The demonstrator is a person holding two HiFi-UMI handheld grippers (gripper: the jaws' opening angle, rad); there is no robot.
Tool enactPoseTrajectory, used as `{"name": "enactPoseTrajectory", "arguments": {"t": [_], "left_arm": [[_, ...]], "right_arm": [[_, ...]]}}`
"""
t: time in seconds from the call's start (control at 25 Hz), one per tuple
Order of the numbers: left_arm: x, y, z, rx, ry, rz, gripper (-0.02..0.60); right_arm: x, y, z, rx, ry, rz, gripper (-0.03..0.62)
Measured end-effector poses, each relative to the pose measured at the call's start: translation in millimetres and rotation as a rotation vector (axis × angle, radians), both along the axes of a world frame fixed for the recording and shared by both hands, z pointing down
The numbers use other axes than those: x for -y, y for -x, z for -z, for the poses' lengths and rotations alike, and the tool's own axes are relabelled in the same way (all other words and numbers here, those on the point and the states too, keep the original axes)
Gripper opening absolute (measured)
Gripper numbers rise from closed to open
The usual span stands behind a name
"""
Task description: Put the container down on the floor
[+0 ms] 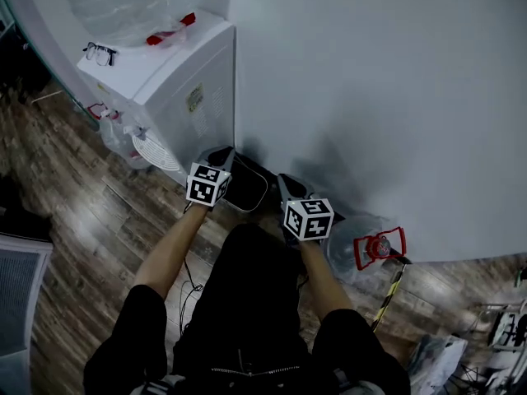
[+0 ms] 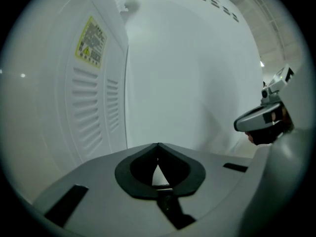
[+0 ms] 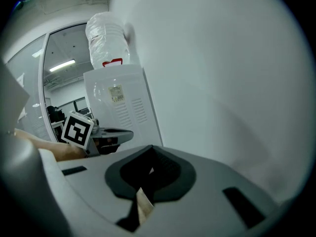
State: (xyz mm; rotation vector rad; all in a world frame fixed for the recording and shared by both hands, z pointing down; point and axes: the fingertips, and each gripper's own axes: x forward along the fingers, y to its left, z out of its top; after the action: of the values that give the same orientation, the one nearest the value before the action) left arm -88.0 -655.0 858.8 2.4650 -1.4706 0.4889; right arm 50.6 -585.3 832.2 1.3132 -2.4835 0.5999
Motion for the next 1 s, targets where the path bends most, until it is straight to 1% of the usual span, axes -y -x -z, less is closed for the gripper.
{"name": "enactPoseTrajectory", "arguments": {"t": [0.2,0.28,0.4,0.52,0.68,0.8,1.0], "left_arm": [[-8,-1,70,-0.007,0.049,0.009,0.015],[-12,0,102,-0.015,0.057,0.012,0.015],[-18,1,157,-0.013,0.054,0.015,0.015],[-29,-1,221,-0.029,0.066,0.022,0.015],[-55,-10,288,-0.088,0.086,0.034,0.015],[-78,-17,322,-0.09,0.096,0.035,0.015],[-120,-25,379,-0.1,0.082,0.018,0.015]], "right_arm": [[-8,4,78,-0.004,0.027,0.009,0.009],[-13,8,112,-0.011,0.031,0.013,0.009],[-21,15,172,-0.009,0.024,0.009,0.009],[-28,16,234,-0.002,0.018,-0.001,0.009],[-44,17,303,0.01,0.009,-0.013,0.009],[-62,19,344,0.014,-0.001,-0.009,0.009],[-100,23,401,0.023,-0.036,0.009,0.009]]}}
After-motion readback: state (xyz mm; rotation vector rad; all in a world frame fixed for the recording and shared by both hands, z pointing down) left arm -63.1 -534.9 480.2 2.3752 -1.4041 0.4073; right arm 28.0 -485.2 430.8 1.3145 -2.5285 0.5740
